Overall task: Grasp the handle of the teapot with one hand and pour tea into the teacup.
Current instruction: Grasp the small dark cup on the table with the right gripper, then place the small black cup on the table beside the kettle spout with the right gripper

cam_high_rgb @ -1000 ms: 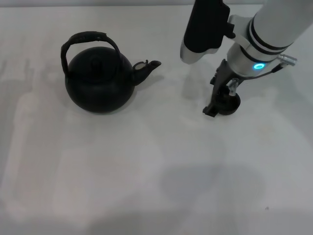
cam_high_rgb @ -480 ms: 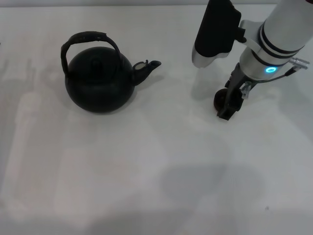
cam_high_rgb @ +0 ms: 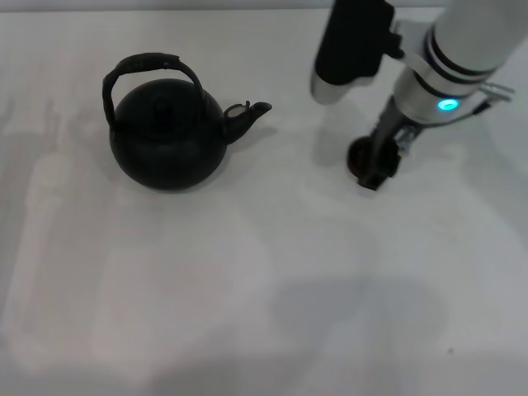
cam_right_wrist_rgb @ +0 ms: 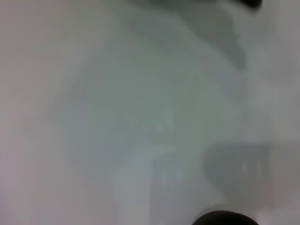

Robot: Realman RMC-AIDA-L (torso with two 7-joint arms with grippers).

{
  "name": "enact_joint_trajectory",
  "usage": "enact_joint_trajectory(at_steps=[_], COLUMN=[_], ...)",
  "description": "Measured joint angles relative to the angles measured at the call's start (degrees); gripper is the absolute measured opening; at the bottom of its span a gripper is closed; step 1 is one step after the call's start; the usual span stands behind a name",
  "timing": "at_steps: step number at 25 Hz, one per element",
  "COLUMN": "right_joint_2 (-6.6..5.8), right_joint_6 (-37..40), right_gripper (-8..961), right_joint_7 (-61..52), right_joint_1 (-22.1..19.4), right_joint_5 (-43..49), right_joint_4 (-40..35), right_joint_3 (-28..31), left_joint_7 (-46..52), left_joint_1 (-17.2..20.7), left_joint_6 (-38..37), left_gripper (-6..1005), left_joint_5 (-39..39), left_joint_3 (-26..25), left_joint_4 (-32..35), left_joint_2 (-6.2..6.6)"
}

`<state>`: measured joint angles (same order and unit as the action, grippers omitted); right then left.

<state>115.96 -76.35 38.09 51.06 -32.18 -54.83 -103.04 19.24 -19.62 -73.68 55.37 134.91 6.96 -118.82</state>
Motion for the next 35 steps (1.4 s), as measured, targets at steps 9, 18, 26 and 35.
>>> enact_joint_trajectory(at_steps=[9,18,26,35], right_joint_2=[0.23,0.23,0.23,0.23], right_joint_6=[2.6,7.3,9.3,9.8], right_gripper=[736,740,744,748], right_joint_7=[0.6,0.6,0.7,0.7], right_joint_1=[6.5,9.6,9.0,8.7], right_joint_5=[-7.5,-15.1,-16.0,-16.4], right_joint_4=[-1.8,1.4,3.6,3.9], right_joint_3=[-8.8,-18.2,-19.8,-21.3], left_joint_7=[0.0,0.0,0.0,0.0], left_joint_1=[-0.8,-0.9,-0.6,-0.5], left_joint_6=[0.1,0.2,0.2,0.2], left_gripper=[592,591,591,591], left_joint_5=[0.0,0.0,-0.2,-0.3], left_joint_3=[0.0,0.0,0.1,0.4], left_joint_4=[-0.3,-0.3,-0.2,0.0], left_joint_2=[0.03,-0.01,-0.1,-0.1])
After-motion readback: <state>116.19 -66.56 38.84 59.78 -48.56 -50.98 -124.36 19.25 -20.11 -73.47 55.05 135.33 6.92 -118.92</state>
